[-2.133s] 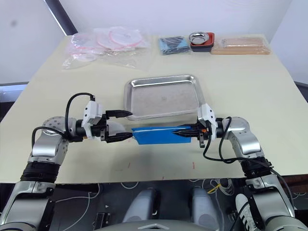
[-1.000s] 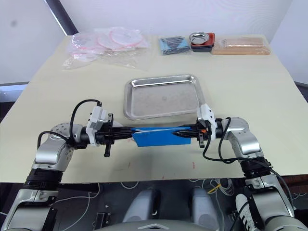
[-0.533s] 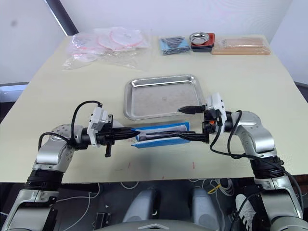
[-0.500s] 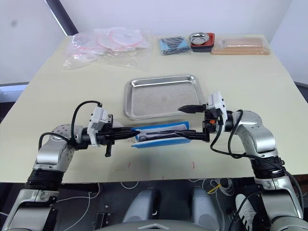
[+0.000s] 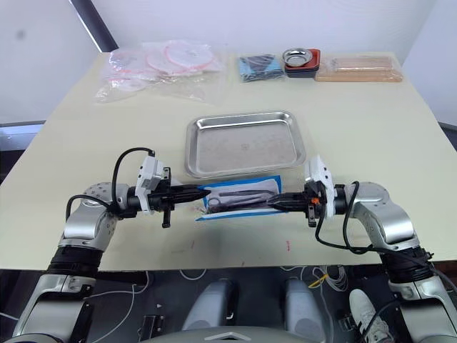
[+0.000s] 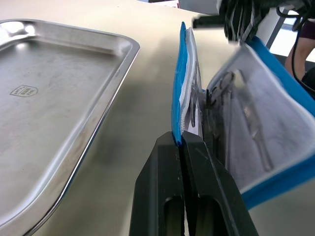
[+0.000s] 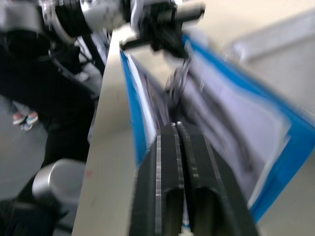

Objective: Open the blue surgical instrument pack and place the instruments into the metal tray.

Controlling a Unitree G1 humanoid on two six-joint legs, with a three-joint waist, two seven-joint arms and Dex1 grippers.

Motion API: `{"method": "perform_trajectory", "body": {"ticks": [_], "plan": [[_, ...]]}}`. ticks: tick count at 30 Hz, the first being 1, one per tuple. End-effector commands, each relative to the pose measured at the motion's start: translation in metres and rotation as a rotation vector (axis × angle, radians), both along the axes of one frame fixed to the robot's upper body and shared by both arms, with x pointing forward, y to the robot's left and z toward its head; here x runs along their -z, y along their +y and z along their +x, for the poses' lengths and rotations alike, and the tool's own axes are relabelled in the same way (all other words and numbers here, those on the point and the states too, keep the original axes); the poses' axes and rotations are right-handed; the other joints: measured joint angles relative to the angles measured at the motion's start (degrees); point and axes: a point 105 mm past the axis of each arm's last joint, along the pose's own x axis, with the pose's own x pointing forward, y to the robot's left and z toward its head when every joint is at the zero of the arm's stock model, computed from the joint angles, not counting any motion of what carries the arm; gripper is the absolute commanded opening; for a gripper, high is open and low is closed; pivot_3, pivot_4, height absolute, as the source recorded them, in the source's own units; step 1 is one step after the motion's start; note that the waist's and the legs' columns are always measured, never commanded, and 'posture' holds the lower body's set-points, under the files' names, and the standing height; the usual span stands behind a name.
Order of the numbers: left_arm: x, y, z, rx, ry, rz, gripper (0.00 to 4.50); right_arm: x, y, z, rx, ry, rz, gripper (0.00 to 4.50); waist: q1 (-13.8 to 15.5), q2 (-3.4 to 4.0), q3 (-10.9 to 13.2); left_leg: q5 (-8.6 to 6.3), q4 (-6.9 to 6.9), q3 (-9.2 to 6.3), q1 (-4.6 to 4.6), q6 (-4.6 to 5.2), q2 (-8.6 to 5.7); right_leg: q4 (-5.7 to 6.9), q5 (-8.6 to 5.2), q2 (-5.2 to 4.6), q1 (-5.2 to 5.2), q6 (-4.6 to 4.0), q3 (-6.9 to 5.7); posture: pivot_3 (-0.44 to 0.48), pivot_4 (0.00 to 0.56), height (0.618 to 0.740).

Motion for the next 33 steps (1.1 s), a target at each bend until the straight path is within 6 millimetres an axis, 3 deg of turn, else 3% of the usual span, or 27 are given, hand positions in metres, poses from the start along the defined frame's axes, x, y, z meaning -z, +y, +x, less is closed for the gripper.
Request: {"method": "perform_trajectory", "body": {"ticks": [1,10,14,18,26,29,33], "plan": [[0.004,-0.002,0.004,-0.039,0.028,-0.011,0.00,-0.006,0.002,-0.013,-0.064,-0.033,-0.004,0.06,0.05,0.00,0.00,0.00,0.00,-0.01,0.00,0.00,0.00,0.00,0.00,0.00,0.00,0.00,0.00,0.000,0.150,0.740],[0.014,-0.006,0.009,-0.072,0.033,0.032,0.00,0.025,-0.002,-0.022,-0.057,-0.022,-0.122,0.06,0.09,-0.02,-0.02,0.00,0.00,-0.03,0.01,0.00,0.00,0.00,0.00,0.00,0.02,0.00,-0.02,0.000,0.150,0.740],[0.027,-0.008,0.010,-0.075,0.046,0.103,0.00,0.039,-0.006,-0.028,-0.068,-0.016,-0.171,0.06,0.19,-0.04,-0.04,0.00,0.03,-0.03,0.01,0.00,-0.01,0.00,-0.01,0.00,0.04,0.02,-0.02,0.000,0.150,0.740],[0.031,-0.007,0.022,-0.142,0.012,0.145,0.00,0.053,-0.011,-0.034,-0.104,-0.031,-0.259,0.06,0.19,-0.03,-0.08,0.00,0.04,-0.01,0.06,0.00,-0.02,0.00,0.00,-0.01,0.07,0.02,-0.01,0.000,0.150,0.740],[0.045,-0.017,0.024,-0.180,0.054,0.197,0.00,0.063,-0.009,-0.037,-0.088,-0.048,-0.288,0.06,0.26,0.07,-0.26,0.01,0.04,-0.05,0.35,0.00,-0.02,0.05,-0.12,0.01,0.30,0.23,-0.02,0.000,0.150,0.740],[0.049,-0.018,0.022,-0.182,0.091,0.201,0.00,0.065,-0.009,-0.037,-0.086,-0.052,-0.300,0.06,0.25,0.07,-0.27,0.01,0.04,-0.05,0.86,0.00,-0.02,0.01,-0.17,0.01,0.82,0.26,-0.03,0.000,0.150,0.740],[0.049,-0.022,0.021,-0.195,0.164,0.132,0.00,0.065,-0.009,-0.036,-0.084,-0.055,-0.296,0.06,0.25,0.13,-0.45,0.01,0.04,-0.04,0.94,0.00,-0.01,0.00,-0.18,-0.01,0.88,0.25,-0.01,0.000,0.150,0.740]]}}
